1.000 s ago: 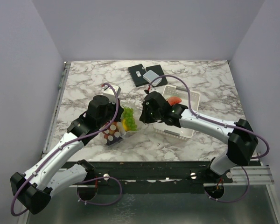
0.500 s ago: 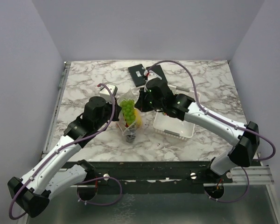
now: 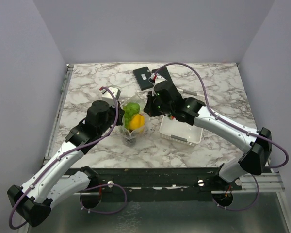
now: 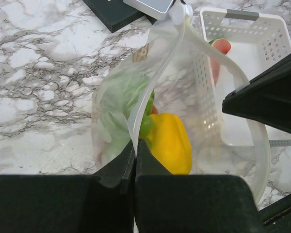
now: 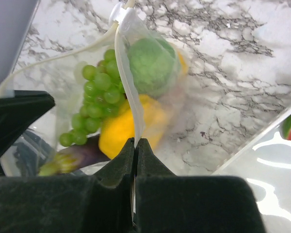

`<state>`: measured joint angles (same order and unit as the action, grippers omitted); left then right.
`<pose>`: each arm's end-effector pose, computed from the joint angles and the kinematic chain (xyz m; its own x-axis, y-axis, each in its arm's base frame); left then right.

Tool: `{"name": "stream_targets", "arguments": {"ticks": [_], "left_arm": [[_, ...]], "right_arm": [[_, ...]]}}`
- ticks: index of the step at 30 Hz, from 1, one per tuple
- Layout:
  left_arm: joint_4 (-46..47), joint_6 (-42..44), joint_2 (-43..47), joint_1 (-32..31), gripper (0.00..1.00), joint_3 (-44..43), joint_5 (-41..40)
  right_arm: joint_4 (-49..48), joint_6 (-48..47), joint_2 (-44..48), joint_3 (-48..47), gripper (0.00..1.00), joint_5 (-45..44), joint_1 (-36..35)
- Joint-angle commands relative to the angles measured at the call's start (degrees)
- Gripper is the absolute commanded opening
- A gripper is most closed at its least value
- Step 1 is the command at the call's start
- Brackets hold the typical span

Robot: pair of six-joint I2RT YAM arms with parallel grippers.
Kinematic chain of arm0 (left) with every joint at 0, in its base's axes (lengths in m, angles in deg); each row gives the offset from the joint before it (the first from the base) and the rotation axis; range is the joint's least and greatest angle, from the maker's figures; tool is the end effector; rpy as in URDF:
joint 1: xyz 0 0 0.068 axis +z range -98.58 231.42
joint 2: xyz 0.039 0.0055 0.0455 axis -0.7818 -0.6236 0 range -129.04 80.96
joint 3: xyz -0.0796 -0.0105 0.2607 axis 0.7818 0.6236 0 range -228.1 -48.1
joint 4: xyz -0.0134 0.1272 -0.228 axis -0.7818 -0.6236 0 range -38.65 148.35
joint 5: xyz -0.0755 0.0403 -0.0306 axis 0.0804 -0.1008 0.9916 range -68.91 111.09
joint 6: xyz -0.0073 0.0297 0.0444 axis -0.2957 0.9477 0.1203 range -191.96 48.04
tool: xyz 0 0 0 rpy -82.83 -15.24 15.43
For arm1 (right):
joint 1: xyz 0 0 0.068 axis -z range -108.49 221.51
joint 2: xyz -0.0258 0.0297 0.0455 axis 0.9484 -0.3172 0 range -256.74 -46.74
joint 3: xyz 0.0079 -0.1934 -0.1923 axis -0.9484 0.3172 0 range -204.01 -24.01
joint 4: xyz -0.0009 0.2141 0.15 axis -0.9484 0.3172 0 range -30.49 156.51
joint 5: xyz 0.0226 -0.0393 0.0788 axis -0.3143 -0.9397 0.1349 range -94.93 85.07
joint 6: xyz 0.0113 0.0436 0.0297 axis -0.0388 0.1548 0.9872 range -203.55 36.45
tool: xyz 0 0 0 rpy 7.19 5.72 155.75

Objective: Place the food in the zip-top bag and seal the zipper
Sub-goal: Adjust the zipper food storage bag at the center of the board.

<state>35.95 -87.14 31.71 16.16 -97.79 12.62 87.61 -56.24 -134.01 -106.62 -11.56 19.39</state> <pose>0.1611 -0.1074 0.3345 -0.4150 -0.0236 -0.9095 0.3637 0.9120 -0.1897 0.2172 0.2724 0.3579 -0.6275 -0.0644 -0.7759 -0.4912 0.8060 0.3303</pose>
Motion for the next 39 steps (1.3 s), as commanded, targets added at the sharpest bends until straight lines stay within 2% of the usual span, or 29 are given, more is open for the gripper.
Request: {"name": "stream_targets", "arguments": {"ticks": [1,15,20,27,34,39], "left_arm": [[1.8,-0.2,0.3,0.0,0.00,0.3,-1.4],[1.7,-0.1,0.1,0.0,0.00,0.3,-1.7],[1.7,0.0,0.2,0.0,0.00,0.3,-1.5],[1.7,0.0,0.2,-0.1,0.00,0.3,-1.6],[1.7,-0.1,0.0,0.0,0.00,0.3,-1.5],[1.7,-0.1,0.0,0.0,0.00,0.3,-1.5]], "right_arm": [[0.5,-0.6,0.8,0.7,0.01,-1.8,0.0],[-0.4,0.6,2.5,3.3,0.01,-2.8,0.0],[1.1,0.5,4.1,2.1,0.16,-5.0,0.0],[3.1,-0.5,7.3,0.7,0.47,-8.4,0.0],[5.6,-2.4,11.3,1.0,0.58,-16.6,0.1],[6.9,-3.1,13.2,3.0,0.60,-21.9,0.7]]}}
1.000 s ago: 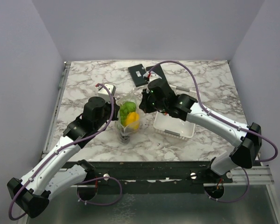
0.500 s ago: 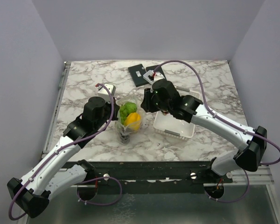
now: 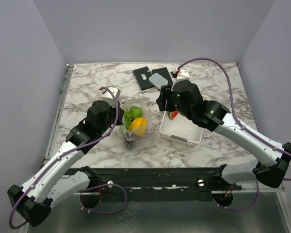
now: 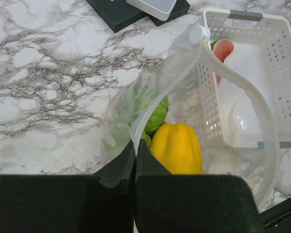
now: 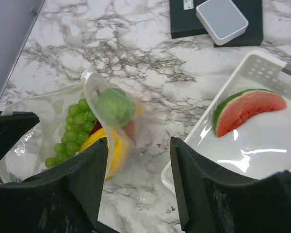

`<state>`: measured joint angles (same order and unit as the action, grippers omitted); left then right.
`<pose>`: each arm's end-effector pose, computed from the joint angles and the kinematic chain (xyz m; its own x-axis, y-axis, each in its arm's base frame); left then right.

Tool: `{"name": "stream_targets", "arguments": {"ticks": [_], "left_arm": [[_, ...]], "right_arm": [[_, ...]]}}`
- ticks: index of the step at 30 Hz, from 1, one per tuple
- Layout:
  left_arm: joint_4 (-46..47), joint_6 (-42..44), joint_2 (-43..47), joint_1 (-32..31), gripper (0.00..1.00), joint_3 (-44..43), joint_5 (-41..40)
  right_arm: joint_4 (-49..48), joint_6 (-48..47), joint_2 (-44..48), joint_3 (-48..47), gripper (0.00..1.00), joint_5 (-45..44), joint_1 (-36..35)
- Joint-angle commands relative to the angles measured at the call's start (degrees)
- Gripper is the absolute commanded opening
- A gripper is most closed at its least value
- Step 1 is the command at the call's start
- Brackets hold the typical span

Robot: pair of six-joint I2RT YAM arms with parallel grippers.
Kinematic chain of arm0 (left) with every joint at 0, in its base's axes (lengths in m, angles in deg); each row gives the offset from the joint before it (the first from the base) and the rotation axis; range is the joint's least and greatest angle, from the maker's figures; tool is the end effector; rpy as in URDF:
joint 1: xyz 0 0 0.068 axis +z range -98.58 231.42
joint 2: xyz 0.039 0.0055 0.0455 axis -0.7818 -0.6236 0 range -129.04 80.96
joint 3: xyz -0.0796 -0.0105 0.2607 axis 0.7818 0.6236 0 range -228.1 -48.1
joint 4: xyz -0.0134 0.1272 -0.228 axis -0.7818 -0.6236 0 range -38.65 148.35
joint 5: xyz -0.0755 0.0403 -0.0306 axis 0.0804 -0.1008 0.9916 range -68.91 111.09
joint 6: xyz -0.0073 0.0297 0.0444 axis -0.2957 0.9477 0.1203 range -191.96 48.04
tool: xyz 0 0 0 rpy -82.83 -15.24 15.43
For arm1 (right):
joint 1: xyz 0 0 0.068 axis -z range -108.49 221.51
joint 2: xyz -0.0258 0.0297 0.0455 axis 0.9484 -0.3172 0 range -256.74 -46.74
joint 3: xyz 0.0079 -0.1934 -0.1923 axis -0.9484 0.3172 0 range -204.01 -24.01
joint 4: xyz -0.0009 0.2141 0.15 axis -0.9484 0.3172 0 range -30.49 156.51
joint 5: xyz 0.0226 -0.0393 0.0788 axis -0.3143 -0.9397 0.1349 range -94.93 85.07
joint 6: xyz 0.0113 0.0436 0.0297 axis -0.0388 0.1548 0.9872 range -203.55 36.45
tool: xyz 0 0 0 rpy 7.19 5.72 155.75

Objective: Place the food in the zip-top bag and seal the zipper
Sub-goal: Adjust the zipper food storage bag at the center of the board, then pick up the fake fruit from the bin.

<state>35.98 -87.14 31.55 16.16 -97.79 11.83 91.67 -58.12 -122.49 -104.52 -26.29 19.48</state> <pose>0.1619 -0.1073 0.3341 -0.4137 -0.0239 -0.9101 0.3522 0.9176 -0.1842 0.1882 0.2200 0.4001 -0.4855 0.0280 -0.8738 -0.3617 0.9035 0.2299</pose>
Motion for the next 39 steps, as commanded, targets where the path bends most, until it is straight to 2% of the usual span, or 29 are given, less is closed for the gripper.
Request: {"name": "stream_targets", "arguments": {"ticks": [1,9,18,39], "left_arm": [[1.6,0.0,0.2,0.0,0.00,0.3,-0.8],[1.7,0.0,0.3,-0.1,0.00,0.3,-0.8],[1.6,0.0,0.2,0.0,0.00,0.3,-0.7],[1.5,0.3,-0.4,0.0,0.00,0.3,-0.9]], "right_arm": [[2.9,-1.2,2.0,1.7,0.61,-8.4,0.8],[1.3,0.5,3.2,9.3,0.62,-9.4,6.4],[-4.6,3.6,-1.2,16.1,0.66,1.0,18.3],[-8.7,10.3,-20.8,9.0,0.70,4.9,25.6]]}}
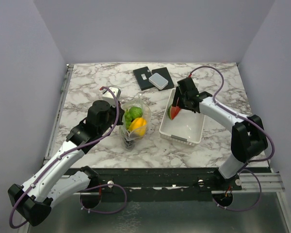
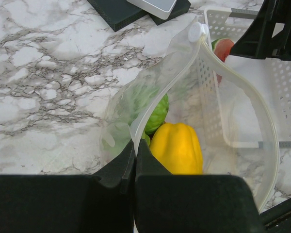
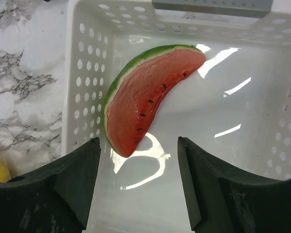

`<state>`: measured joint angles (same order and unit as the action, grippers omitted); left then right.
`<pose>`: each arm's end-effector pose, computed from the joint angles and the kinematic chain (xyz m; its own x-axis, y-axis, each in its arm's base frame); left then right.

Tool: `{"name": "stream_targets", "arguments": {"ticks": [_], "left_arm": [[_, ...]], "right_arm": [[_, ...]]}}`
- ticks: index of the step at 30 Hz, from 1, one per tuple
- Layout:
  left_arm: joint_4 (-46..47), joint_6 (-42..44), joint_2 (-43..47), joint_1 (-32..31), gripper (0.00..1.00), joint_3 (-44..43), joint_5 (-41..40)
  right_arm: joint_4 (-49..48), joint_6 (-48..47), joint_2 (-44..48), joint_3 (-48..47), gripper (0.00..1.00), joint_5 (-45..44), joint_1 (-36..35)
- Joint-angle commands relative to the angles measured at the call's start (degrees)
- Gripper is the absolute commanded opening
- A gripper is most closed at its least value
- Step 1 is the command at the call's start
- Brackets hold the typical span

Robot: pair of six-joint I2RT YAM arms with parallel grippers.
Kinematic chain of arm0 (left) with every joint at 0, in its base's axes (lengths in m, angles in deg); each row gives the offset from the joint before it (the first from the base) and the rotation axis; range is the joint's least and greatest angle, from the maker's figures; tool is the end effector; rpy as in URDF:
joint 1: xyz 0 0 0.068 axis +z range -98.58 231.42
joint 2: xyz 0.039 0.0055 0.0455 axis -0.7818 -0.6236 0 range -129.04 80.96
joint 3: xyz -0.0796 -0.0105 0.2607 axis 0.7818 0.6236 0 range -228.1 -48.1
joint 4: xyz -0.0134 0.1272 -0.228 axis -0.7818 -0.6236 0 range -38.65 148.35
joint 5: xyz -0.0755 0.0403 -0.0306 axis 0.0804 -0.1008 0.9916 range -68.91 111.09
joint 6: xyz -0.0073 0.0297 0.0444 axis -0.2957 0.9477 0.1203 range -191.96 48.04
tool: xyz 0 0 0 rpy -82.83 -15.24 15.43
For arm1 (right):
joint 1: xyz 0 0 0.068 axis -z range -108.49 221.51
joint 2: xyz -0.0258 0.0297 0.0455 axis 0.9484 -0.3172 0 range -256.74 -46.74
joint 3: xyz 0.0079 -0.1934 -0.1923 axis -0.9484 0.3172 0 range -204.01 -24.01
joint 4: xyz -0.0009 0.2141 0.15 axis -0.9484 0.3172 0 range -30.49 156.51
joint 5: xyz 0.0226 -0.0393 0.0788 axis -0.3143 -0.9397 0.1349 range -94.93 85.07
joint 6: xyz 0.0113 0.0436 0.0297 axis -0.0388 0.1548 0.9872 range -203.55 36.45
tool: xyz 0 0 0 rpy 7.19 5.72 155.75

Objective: Place the food in the zip-top bag and seal the zipper
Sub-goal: Pick up the fake fruit from the bin.

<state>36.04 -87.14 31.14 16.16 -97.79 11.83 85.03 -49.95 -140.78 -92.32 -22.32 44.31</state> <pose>0.1632 -0.1083 0.3330 -0.4182 -0.0207 -0.9081 0.3513 0.9183 -0.1827 0.3187 0.1518 0.2403 -0.7270 0.2202 -0.6504 0.1592 0.9754 0.1523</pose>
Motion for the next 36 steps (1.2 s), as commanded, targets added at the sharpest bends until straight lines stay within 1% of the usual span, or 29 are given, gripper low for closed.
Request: {"name": "stream_targets", "arguments": {"ticks": [1,7,18,30,36], "left_arm": [[1.5,0.3,0.0,-0.1,0.00,0.3,-0.8],[1.5,0.3,0.0,0.0,0.00,0.3,-0.7],[1.5,0.3,-0.1,0.0,0.00,0.2,-0.4],[1.5,0.3,-0.1,-0.1,0.00,0.2,-0.2],[1.5,0.3,-0.1,0.0,0.00,0.2,-0.1]], "right_arm": [[-2.1,2.4,-3.2,-3.8,0.70,1.0,0.9],[-2.4,4.0,-7.6,-6.6,0.71,0.8,1.6],[-3.3,5.8,-13.6,-9.1,0.69,0.5,2.4],[-3.7,4.5,-16.9,-9.4,0.65,1.3,2.6],[-3.5,2.7,-15.9,-6.9,0.62,2.2,2.6]]}}
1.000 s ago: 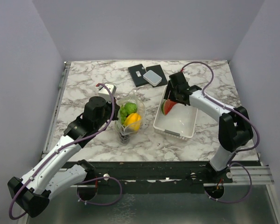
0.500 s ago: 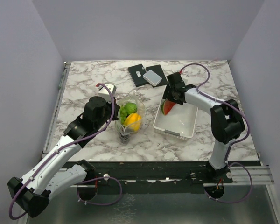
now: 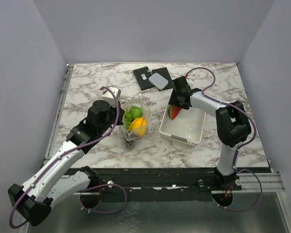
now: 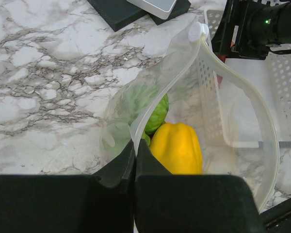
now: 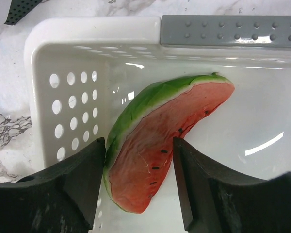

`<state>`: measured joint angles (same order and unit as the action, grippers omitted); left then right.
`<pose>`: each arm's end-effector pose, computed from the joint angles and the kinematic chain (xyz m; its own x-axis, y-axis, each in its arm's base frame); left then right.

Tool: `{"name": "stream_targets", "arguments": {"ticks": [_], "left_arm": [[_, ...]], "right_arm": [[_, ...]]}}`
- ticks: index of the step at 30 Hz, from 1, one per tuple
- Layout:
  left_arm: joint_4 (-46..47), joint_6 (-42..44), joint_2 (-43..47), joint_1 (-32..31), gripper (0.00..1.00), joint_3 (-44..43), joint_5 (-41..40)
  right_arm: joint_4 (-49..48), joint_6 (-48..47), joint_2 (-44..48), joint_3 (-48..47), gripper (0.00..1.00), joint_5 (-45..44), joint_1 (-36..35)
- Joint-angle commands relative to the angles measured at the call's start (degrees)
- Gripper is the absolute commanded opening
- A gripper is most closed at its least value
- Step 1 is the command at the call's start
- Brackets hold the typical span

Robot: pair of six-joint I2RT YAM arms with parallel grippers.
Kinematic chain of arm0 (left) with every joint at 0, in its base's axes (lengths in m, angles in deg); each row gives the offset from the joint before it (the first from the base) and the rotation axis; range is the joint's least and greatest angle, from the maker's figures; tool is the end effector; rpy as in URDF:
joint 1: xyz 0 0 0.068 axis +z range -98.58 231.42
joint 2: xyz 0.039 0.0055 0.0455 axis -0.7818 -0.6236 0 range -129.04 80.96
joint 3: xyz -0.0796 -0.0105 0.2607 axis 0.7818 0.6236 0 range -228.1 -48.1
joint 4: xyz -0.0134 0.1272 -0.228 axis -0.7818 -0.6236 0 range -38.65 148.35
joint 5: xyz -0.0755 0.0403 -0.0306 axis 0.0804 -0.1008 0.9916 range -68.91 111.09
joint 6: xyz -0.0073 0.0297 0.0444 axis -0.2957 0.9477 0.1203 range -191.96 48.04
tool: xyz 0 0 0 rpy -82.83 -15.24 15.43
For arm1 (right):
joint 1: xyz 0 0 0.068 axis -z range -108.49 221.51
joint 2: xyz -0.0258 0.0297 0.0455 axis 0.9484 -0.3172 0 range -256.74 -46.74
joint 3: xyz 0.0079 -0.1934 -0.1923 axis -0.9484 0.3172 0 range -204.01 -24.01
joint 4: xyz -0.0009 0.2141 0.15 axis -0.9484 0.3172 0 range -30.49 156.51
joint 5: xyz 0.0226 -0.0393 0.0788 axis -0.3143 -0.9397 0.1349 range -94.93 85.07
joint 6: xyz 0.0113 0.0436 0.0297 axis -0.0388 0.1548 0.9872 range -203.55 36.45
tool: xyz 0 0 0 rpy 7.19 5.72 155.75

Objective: Place the food in the zip-top bag and seal the zipper
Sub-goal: Pick up the fake fruit from the bin.

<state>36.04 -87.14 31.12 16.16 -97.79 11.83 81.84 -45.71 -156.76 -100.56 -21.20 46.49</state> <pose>0.1633 -0.1083 0.3329 -0.4185 -0.0205 -0.9080 0.3512 0.9183 -0.1826 0.3745 0.1637 0.1870 -0.7533 0.2983 -0.5861 0.2519 0.9541 0.1619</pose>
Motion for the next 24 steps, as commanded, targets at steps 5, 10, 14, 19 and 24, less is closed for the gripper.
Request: {"name": "stream_targets", "arguments": {"ticks": [5,10,14,19,24], "left_arm": [[1.5,0.2,-0.2,0.0,0.00,0.2,-0.1],[1.6,0.4,-0.1,0.0,0.00,0.3,-0.1],[1.4,0.4,-0.2,0.0,0.00,0.2,-0.2],[1.4,0.5,-0.3,0.0,0.00,0.2,-0.3],[1.4,0.5,-0.4,0.0,0.00,0.2,-0.4]], "right_arm": [[-0.6,-3.6,2.0,3.5,0.56,2.4,0.5],[0.9,-5.6,3.4,4.5,0.47,2.8,0.4],[1.3,-7.1,5.7,6.4,0.44,3.1,0.4],[2.9,-8.9,6.8,7.8,0.38,3.8,0.4],[3.4,-10.2,8.1,10.4,0.26,4.1,0.5]]}}
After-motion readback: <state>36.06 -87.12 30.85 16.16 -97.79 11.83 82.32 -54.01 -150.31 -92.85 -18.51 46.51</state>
